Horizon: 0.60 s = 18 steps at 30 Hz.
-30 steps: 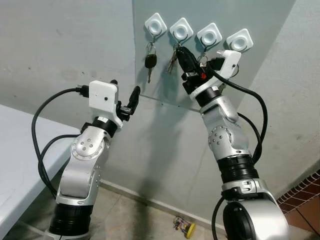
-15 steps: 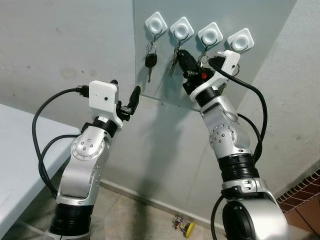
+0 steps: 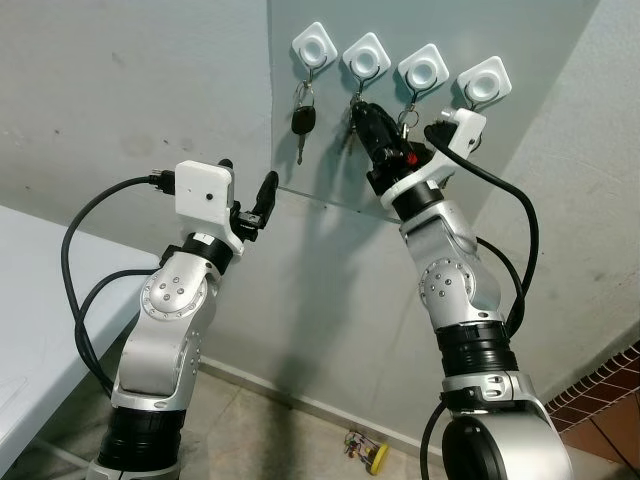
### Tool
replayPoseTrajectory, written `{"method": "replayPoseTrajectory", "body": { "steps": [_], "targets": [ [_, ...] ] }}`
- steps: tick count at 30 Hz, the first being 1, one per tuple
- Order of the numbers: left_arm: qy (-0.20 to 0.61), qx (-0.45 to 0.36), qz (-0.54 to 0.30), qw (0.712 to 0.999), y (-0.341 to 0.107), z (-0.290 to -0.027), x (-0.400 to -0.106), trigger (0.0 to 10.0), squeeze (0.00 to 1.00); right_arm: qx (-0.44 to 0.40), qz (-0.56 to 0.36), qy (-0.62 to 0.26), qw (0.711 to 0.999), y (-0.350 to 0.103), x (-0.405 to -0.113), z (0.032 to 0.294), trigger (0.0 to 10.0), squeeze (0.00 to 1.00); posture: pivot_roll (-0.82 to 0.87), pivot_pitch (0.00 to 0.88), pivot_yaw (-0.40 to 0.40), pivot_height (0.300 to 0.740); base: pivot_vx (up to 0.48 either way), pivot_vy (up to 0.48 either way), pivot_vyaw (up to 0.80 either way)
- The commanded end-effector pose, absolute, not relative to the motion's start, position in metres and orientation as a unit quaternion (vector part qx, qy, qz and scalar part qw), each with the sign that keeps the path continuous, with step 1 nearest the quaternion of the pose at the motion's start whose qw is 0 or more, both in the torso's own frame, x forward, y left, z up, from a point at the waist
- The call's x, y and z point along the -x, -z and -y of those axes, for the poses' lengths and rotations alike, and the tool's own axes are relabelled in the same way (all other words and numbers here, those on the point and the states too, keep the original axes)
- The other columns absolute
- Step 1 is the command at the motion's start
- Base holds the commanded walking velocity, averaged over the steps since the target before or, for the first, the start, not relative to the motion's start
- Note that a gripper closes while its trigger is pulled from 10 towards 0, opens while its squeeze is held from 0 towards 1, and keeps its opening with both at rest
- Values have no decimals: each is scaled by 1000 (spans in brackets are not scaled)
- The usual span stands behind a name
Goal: Hang keys on a hook
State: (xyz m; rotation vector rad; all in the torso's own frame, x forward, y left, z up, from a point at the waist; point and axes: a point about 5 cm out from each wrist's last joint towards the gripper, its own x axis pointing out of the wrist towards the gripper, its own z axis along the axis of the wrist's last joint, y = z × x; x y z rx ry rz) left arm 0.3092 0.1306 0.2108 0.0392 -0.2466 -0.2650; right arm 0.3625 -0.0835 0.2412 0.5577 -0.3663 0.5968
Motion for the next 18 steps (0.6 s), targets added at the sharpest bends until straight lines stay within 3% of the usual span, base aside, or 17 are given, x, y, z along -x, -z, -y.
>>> {"method": "replayPoseTrajectory", "body": {
  "steps": [1, 18],
  "targets": [
    [130, -21, 128, 983, -216, -130, -309, 10000, 0, -272, 187, -294, 897, -245, -360, 84, 10000, 1000, -37, 0, -54, 724, 0, 0, 0],
    [119, -33, 111, 986, -202, -134, -306, 10000, 0, -231, 158, -308, 909, -211, -340, 87, 10000, 1000, -43, 0, -46, 724, 0, 0, 0]
  ]
}}
